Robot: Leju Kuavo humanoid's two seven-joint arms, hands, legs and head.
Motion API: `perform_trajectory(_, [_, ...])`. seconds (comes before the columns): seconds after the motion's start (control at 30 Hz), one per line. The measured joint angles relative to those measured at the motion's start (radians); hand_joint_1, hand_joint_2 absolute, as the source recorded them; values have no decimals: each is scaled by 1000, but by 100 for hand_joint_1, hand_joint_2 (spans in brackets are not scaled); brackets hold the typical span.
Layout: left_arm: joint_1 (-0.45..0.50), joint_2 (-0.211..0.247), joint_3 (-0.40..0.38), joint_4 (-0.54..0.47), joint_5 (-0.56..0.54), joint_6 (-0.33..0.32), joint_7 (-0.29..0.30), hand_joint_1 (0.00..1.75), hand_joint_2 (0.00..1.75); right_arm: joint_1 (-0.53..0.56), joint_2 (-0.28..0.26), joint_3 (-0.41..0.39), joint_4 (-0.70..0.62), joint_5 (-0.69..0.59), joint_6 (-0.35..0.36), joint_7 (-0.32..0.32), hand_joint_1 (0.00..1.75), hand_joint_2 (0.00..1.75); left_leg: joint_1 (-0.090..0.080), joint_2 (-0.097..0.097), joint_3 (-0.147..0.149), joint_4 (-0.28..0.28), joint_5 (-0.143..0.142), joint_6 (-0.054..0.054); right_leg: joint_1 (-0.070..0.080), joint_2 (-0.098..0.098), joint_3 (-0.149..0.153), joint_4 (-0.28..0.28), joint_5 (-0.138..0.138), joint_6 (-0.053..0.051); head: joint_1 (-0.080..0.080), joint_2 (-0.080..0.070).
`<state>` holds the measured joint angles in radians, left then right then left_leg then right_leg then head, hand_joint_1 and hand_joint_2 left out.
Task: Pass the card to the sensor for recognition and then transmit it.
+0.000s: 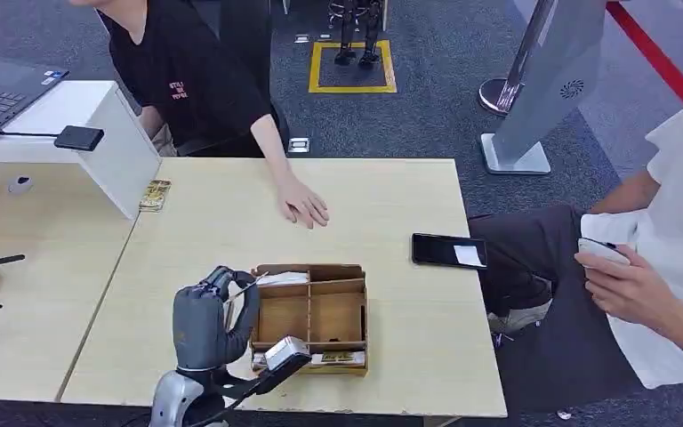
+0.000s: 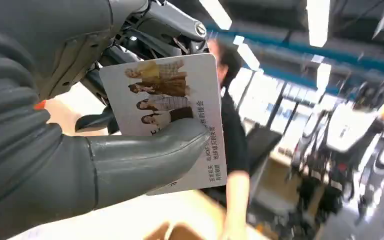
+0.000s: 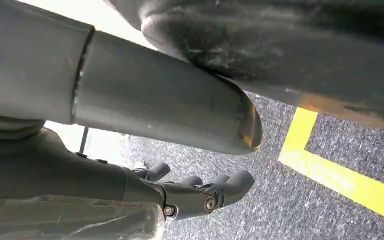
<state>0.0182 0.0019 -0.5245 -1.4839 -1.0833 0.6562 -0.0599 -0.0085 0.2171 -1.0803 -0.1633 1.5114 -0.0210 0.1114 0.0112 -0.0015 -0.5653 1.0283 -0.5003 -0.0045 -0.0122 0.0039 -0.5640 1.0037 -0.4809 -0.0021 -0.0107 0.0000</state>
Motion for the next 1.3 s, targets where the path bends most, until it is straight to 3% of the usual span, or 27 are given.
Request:
perform_trajectory(0.23, [15,16,-23,0,269,-114,-27,175,175,5,0,-14,-3,-6,11,2,0,0,0,0,0,0,0,0,0,0,0,0,0,0,0,0])
perform_trajectory(0.93, [-10,3,-15,-9,561,-266,-23,175,175,10,6,-23,-31,4,36,10,0,0,0,0,0,0,0,0,0,0,0,0,0,0,0,0])
perform_trajectory(1.3, [-88,0,63,-4,714,-347,5,175,175,10,6,-23,-32,10,41,11,0,0,0,0,0,0,0,0,0,0,0,0,0,0,0,0])
